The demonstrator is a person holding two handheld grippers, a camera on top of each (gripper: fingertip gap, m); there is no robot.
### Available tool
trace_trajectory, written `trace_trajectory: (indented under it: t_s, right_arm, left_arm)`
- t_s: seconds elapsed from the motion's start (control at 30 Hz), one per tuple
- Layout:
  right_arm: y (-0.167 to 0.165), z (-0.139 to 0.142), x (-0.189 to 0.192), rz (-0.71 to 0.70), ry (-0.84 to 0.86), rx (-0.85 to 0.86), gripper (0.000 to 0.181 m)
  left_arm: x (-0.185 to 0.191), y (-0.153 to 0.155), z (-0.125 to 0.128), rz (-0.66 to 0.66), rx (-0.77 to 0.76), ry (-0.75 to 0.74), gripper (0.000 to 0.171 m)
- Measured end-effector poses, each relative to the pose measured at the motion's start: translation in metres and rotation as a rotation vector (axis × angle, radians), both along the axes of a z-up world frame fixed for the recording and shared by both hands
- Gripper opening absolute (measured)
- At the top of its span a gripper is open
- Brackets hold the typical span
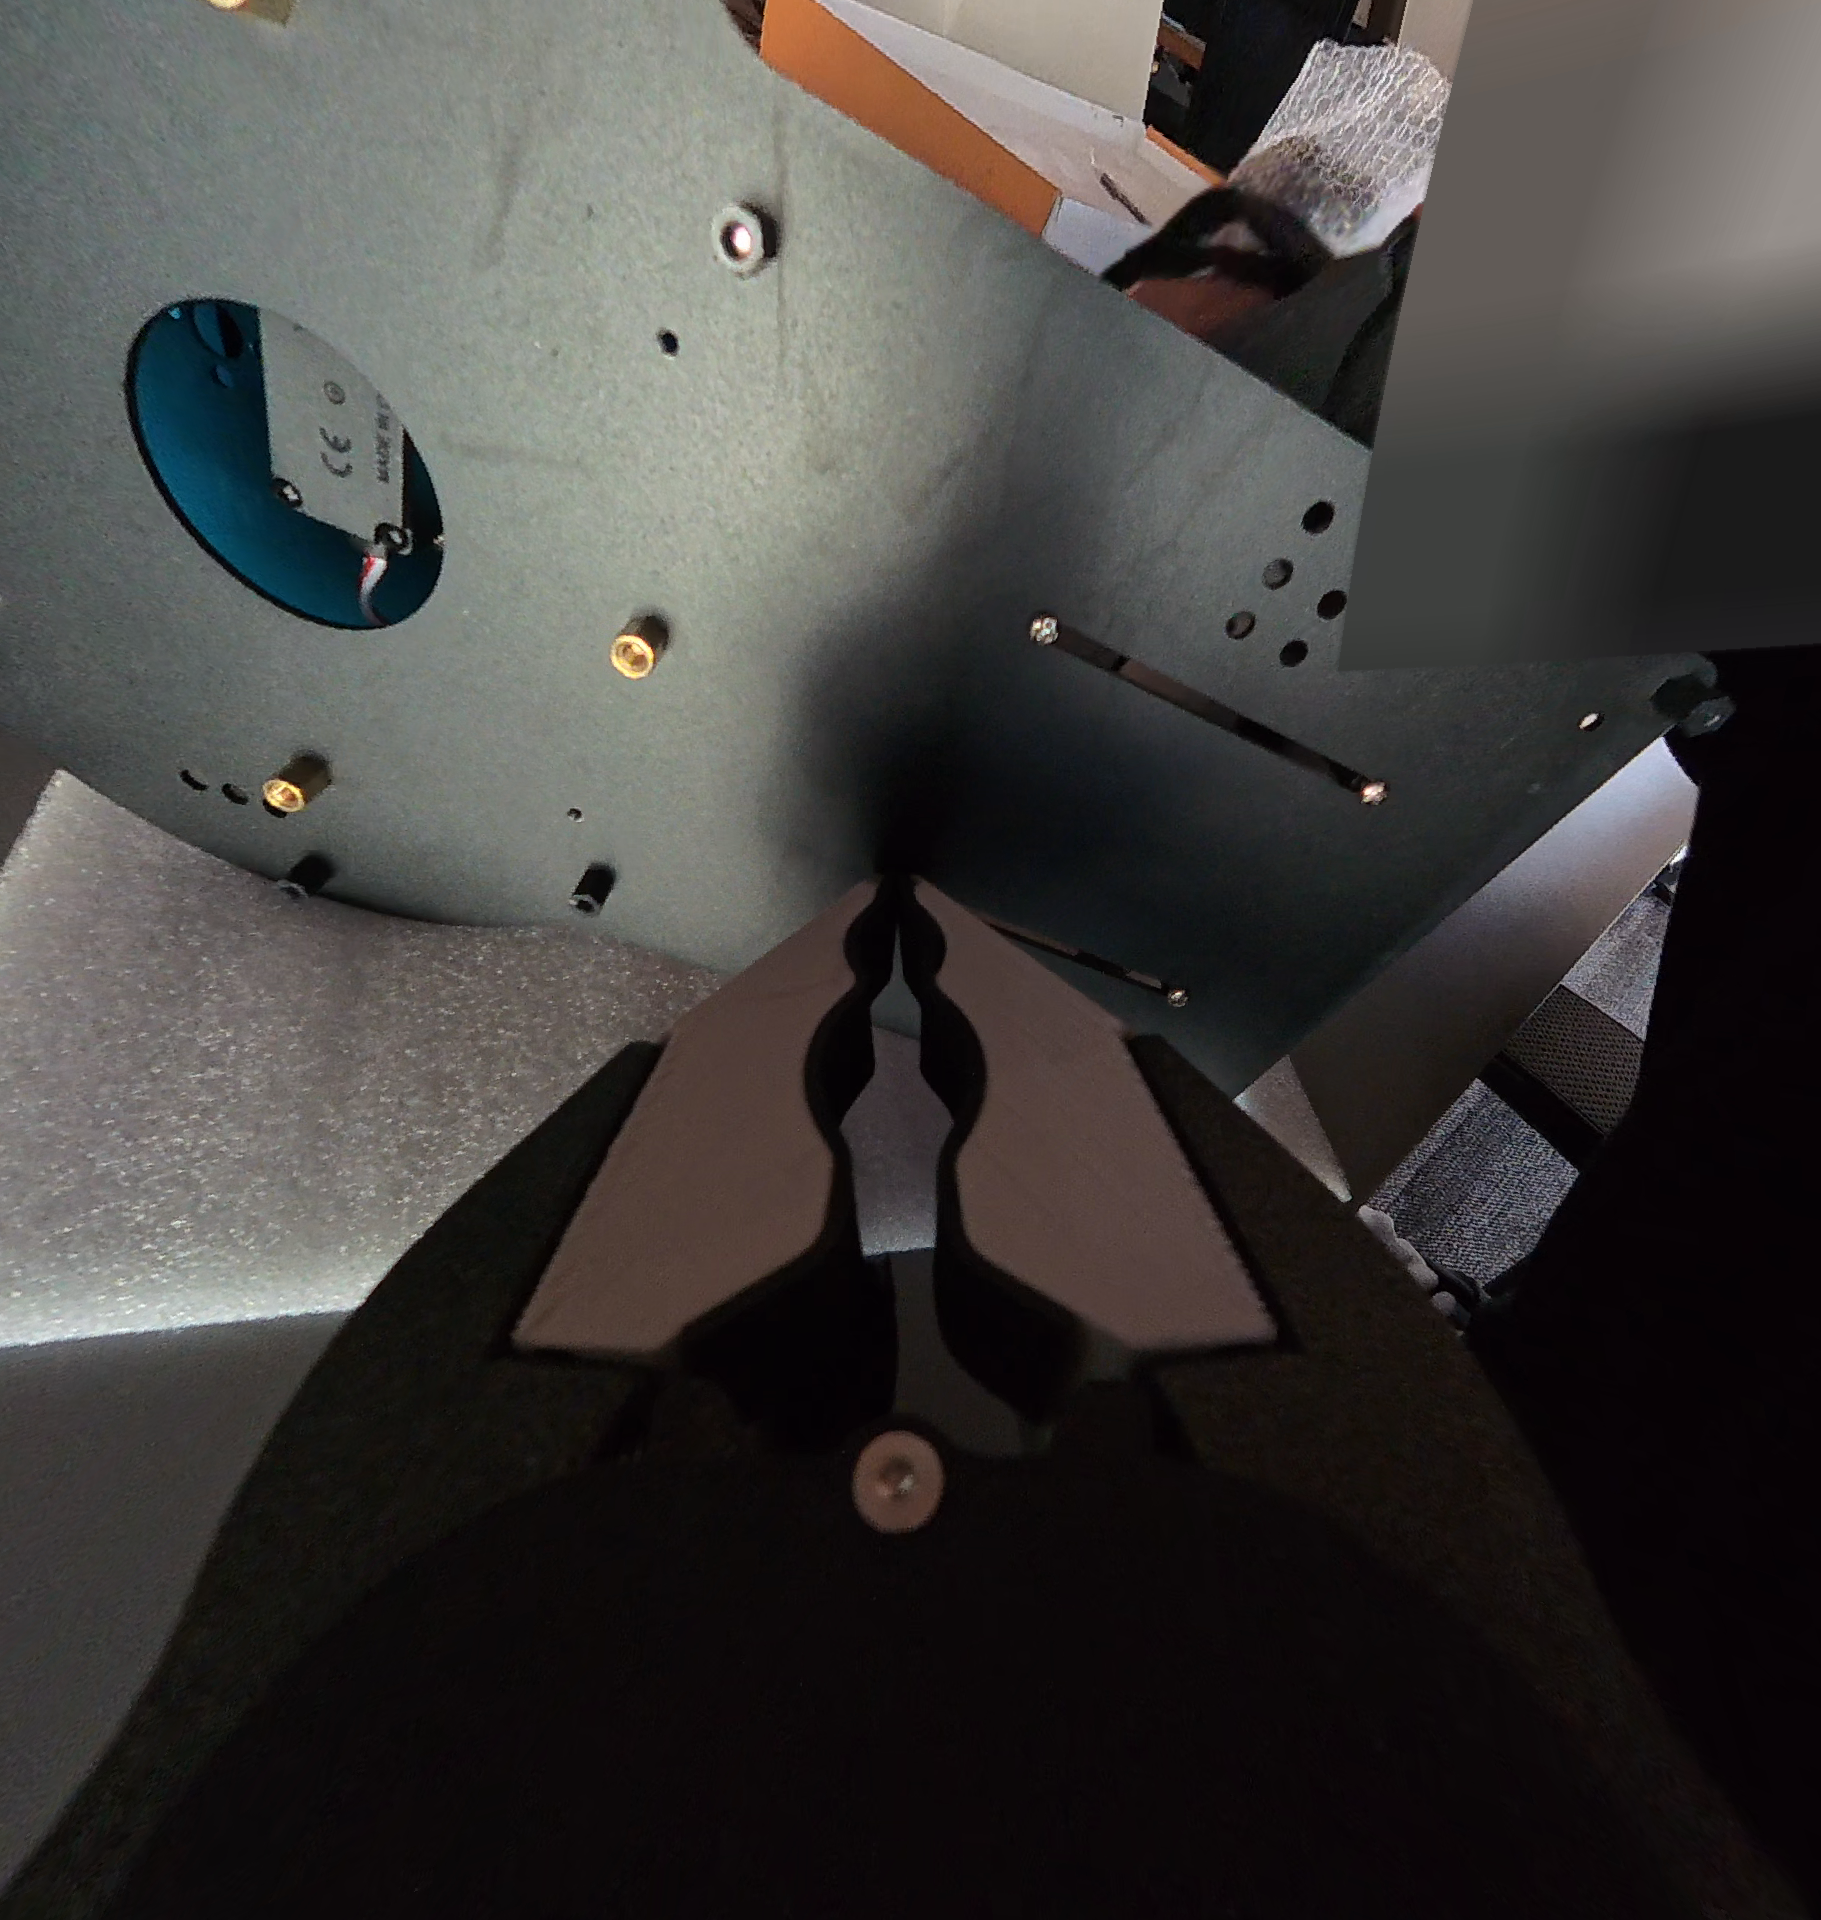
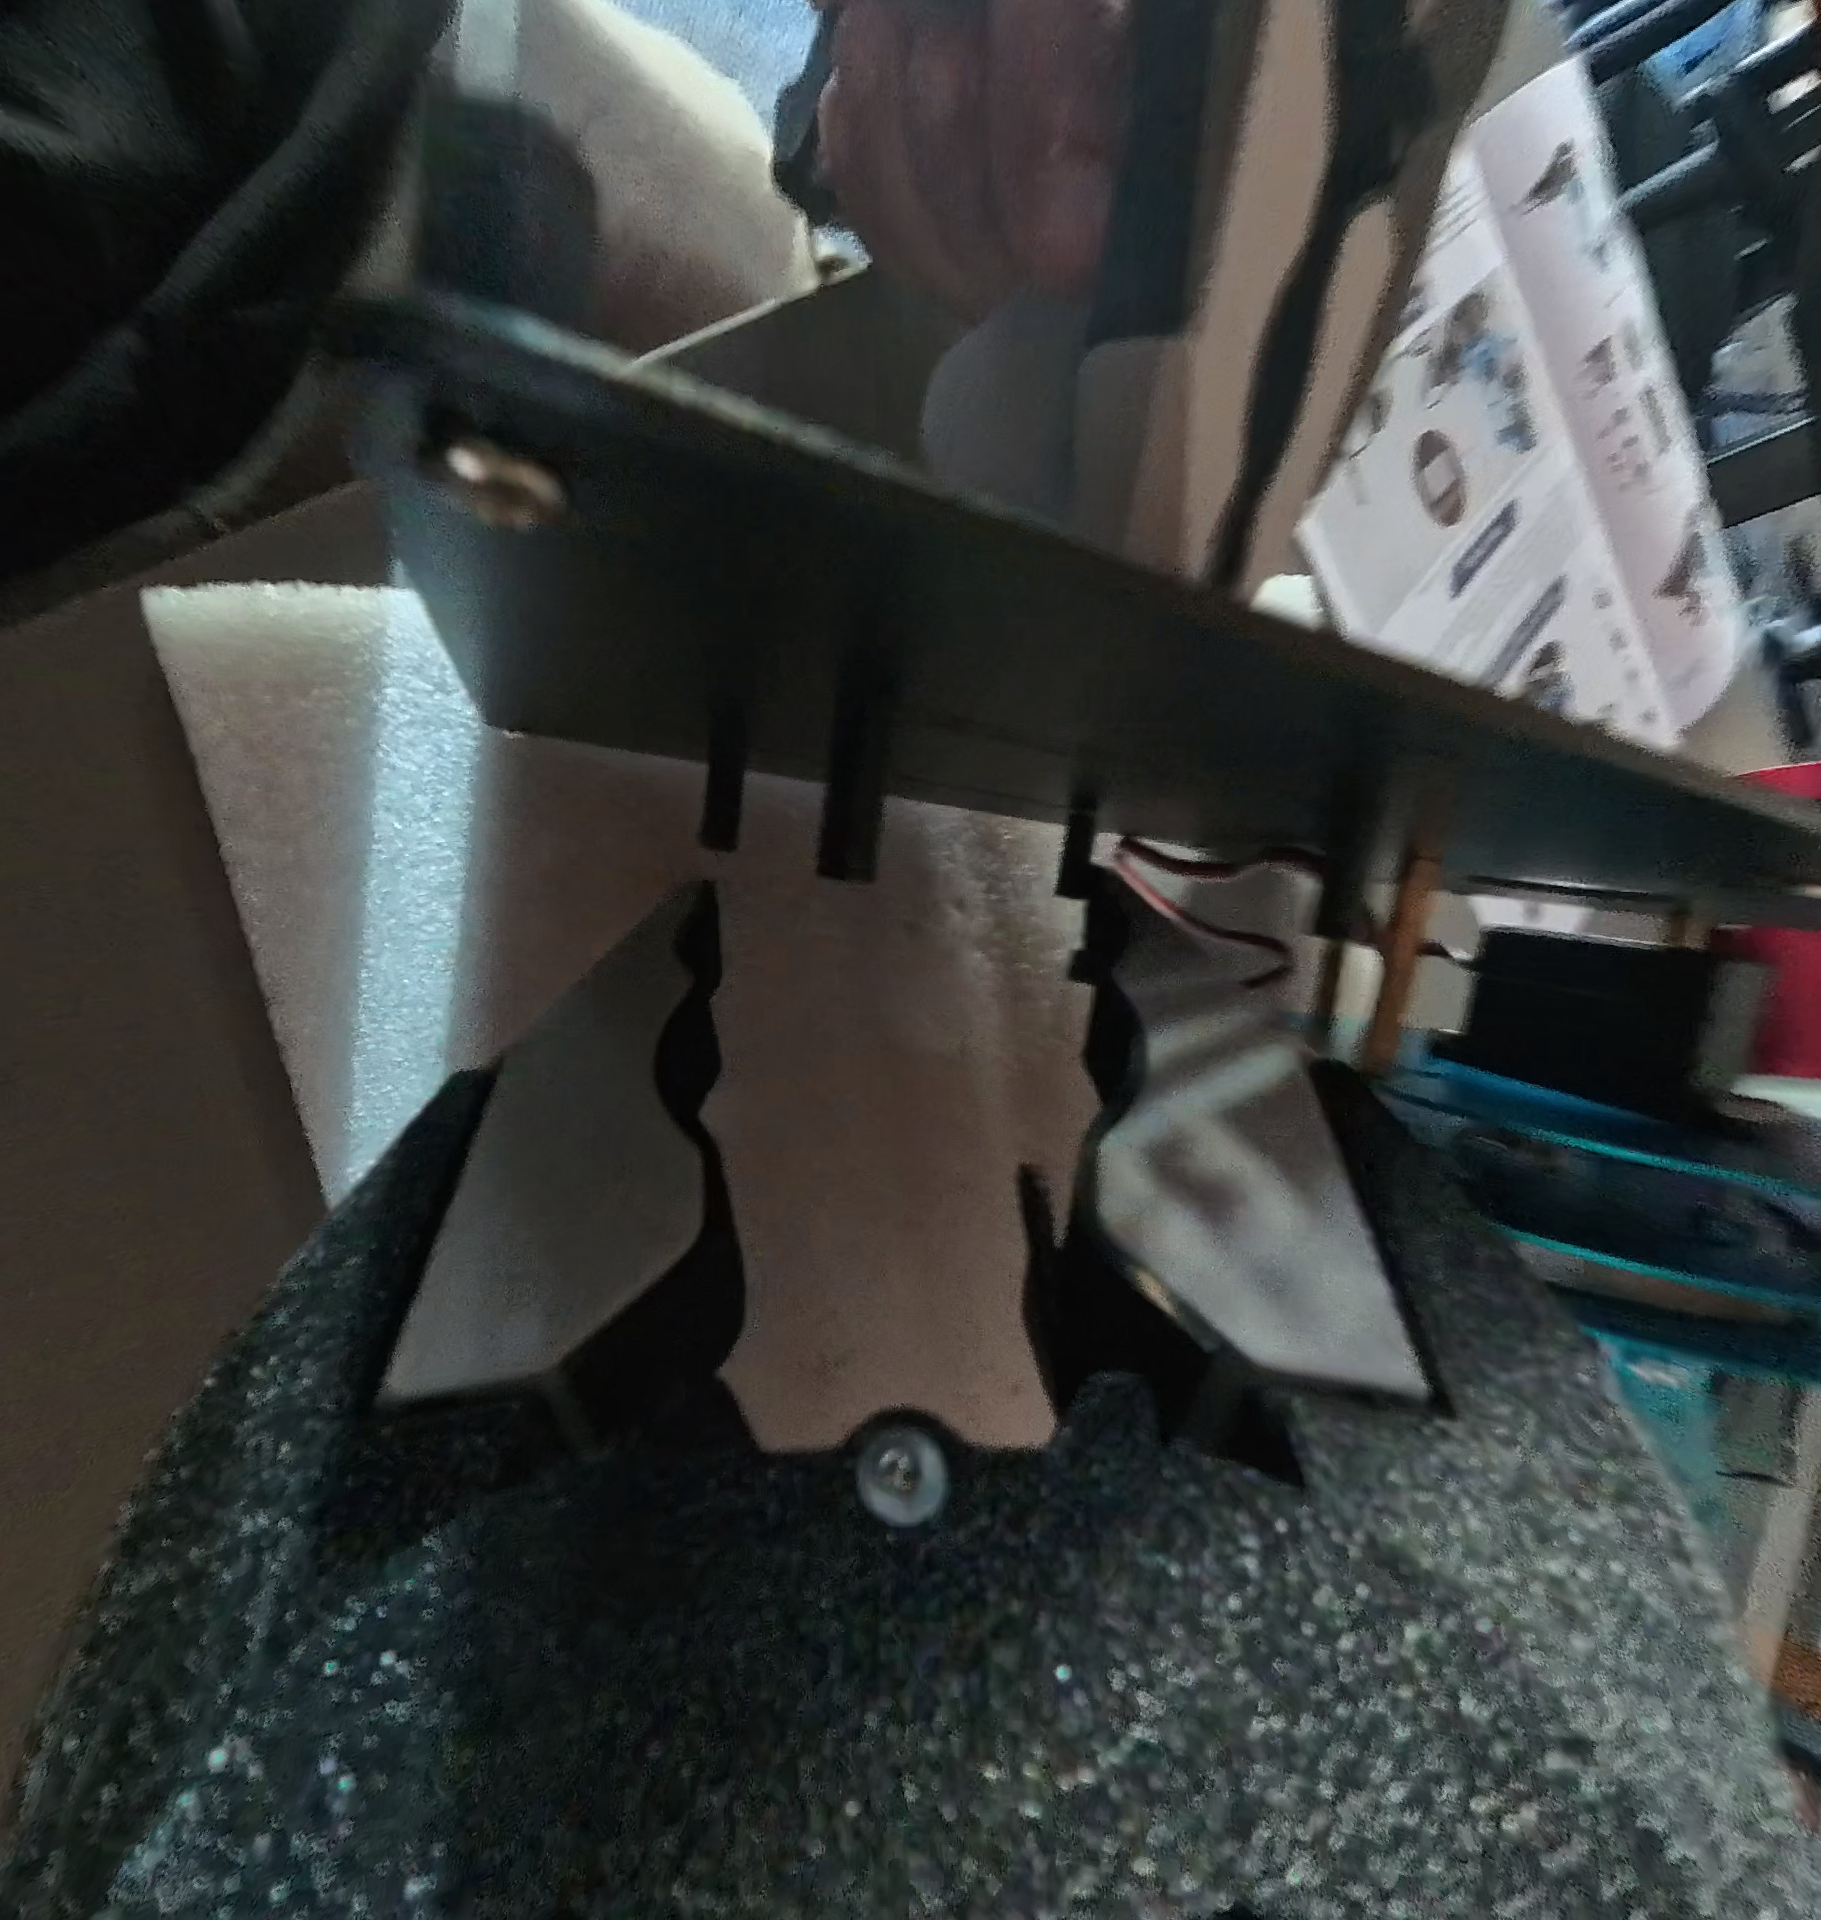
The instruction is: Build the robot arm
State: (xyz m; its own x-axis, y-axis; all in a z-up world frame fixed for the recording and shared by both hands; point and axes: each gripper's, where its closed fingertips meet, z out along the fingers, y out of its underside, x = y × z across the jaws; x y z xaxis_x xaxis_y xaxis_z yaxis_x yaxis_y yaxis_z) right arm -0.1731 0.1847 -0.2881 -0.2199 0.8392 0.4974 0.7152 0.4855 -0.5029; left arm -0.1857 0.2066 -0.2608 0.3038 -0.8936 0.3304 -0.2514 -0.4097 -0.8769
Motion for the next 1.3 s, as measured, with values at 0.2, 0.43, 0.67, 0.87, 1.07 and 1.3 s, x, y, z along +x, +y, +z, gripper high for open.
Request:
trace_trajectory:
  t_s: [0.2, 0.43, 0.67, 0.87, 1.07, 1.3]
  right_arm:
    - [0.003, 0.002, 0.001, -0.013, 0.0, -0.019, 0.076]
    - [-0.002, -0.006, 0.002, -0.007, -0.011, -0.146, 0.074]
    - [0.023, 0.048, 0.014, -0.088, 0.417, -0.319, 0.045]
    - [0.018, 0.043, 0.003, 0.0, 0.498, -0.118, 0.017]
    - [0.011, 0.021, -0.005, 0.027, 0.365, -0.038, 0.018]
    - [0.021, 0.013, -0.016, 0.009, 0.315, 0.103, 0.004]
  left_arm:
    - [0.0, 0.0, 0.0, -0.005, -0.002, -0.001, 0.0]
    - [0.0, 0.0, 0.0, -0.012, -0.002, 0.006, 0.0]
    - [0.0, 0.0, 0.0, -0.016, -0.012, 0.003, 0.0]
    - [0.0, 0.0, 0.0, -0.02, -0.008, -0.002, 0.0]
    - [0.0, 0.0, 0.0, -0.023, -0.004, 0.0, 0.0]
    - [0.0, 0.0, 0.0, -0.025, -0.007, 0.002, 0.0]
